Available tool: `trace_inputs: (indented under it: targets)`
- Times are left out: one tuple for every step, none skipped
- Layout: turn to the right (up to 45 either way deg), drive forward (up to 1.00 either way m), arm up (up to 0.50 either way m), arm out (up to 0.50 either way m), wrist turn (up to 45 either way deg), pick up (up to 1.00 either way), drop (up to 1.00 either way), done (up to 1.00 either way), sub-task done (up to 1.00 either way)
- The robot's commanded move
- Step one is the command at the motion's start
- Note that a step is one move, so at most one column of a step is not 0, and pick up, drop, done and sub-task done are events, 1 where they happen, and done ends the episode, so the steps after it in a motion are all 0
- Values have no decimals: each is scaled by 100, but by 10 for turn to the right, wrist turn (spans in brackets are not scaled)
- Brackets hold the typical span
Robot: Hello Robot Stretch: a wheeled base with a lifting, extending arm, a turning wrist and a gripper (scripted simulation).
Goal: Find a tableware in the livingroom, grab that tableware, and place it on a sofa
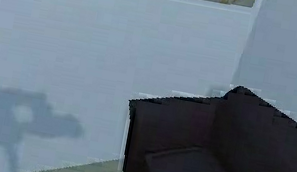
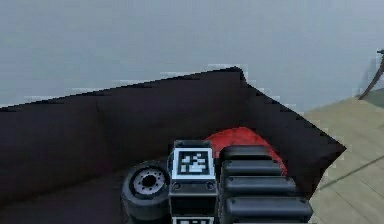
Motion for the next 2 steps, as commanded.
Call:
trace_inputs:
  targets:
    - [-450, 0, 0, 0, 0, 0, 0, 0, 0]
    - [-390, 0, 0, 0, 0, 0, 0, 0, 0]
